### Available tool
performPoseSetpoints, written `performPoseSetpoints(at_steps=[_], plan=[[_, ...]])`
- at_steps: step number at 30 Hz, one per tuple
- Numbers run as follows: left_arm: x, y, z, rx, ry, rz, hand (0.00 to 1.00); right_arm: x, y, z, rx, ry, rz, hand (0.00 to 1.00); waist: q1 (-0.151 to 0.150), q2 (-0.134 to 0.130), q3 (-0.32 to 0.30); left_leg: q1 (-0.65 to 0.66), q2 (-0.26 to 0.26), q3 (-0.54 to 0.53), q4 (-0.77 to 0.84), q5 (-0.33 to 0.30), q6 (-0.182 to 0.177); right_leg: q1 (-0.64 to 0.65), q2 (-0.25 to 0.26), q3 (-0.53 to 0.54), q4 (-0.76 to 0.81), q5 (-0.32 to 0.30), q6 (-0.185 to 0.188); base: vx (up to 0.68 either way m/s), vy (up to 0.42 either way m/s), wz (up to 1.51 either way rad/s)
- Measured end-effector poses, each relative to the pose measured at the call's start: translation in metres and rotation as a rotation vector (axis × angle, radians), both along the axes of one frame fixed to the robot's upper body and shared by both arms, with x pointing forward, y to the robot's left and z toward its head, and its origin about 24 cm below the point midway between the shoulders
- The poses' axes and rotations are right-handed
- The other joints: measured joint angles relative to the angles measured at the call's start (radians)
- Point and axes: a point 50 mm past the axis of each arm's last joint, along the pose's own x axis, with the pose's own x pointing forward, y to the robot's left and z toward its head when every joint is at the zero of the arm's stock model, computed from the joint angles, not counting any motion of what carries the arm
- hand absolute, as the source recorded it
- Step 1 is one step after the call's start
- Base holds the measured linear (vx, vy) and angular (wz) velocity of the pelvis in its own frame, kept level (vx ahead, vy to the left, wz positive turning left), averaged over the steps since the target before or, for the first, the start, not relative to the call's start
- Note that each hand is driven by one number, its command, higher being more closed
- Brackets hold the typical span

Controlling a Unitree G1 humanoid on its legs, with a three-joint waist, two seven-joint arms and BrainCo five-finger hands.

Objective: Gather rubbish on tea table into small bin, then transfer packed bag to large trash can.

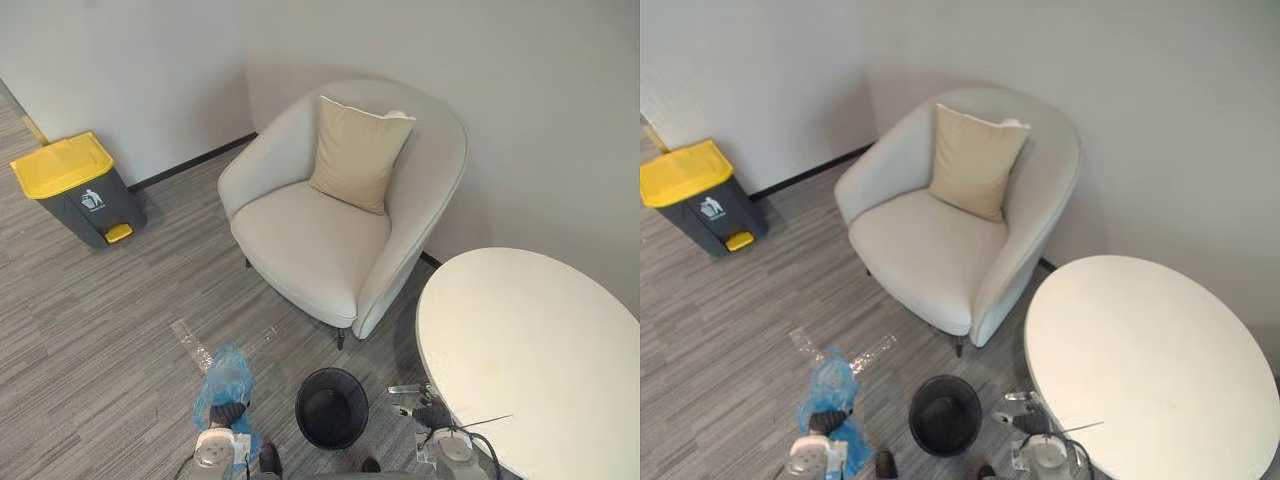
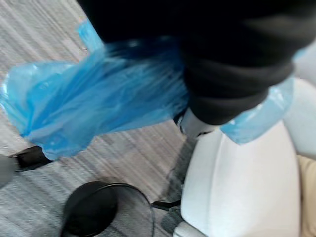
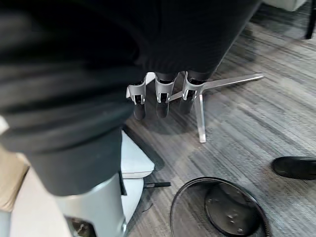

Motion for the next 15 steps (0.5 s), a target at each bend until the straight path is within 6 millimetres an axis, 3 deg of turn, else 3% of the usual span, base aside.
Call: performPoseSetpoints(at_steps=[5, 9, 10, 11, 13, 14, 15], plan=[[0.007, -0.008, 0.002, -0.020, -0.019, -0.002, 1.00, 0.009, 0.007, 0.004, 0.006, -0.026, -0.017, 0.00, 0.021, -0.015, 0.038, 0.002, 0.001, 0.057, 0.001, 0.004, 0.011, -0.058, -0.006, 0.047, 0.075, 0.001, 0.001, -0.05, 0.037, -0.32], [0.028, -0.015, 0.013, -0.035, -0.094, -0.015, 1.00, 0.023, 0.019, 0.016, 0.032, -0.100, -0.032, 0.00, 0.026, -0.034, 0.067, -0.061, 0.035, 0.090, 0.089, -0.041, 0.037, -0.166, -0.021, 0.009, 0.227, 0.004, 0.013, -0.14, -0.009, -0.16], [0.034, -0.017, 0.017, -0.038, -0.122, -0.017, 1.00, 0.023, 0.021, 0.017, 0.038, -0.108, -0.040, 0.00, 0.029, -0.027, 0.079, -0.085, 0.053, 0.089, 0.134, -0.048, 0.054, -0.228, -0.046, -0.048, 0.436, -0.060, -0.022, -0.10, -0.082, 0.24], [0.038, -0.018, 0.021, -0.037, -0.147, -0.022, 1.00, 0.021, 0.022, 0.016, 0.042, -0.102, -0.041, 0.00, 0.029, -0.039, 0.080, -0.088, 0.055, 0.075, 0.169, -0.061, 0.055, -0.242, -0.070, -0.059, 0.625, -0.109, -0.015, -0.08, -0.106, 0.31], [0.037, -0.015, 0.025, -0.030, -0.168, -0.017, 1.00, 0.019, 0.023, 0.015, 0.042, -0.099, -0.044, 0.00, 0.038, -0.058, 0.068, -0.119, 0.055, 0.050, 0.210, -0.075, 0.044, -0.226, -0.087, -0.036, 0.802, -0.127, -0.010, -0.09, -0.181, 0.38], [0.039, -0.014, 0.027, -0.030, -0.180, -0.012, 1.00, 0.019, 0.022, 0.015, 0.041, -0.099, -0.045, 0.00, 0.040, -0.068, 0.063, -0.130, 0.052, 0.036, 0.224, -0.074, 0.044, -0.211, -0.091, -0.019, 0.821, -0.114, -0.002, -0.11, -0.246, 0.34], [0.038, -0.013, 0.027, -0.034, -0.177, 0.004, 1.00, 0.022, 0.022, 0.017, 0.039, -0.105, -0.046, 0.00, 0.048, -0.073, 0.061, -0.158, 0.053, 0.022, 0.243, -0.060, 0.025, -0.229, -0.062, -0.013, 0.795, -0.119, 0.014, -0.08, -0.170, 0.21]])
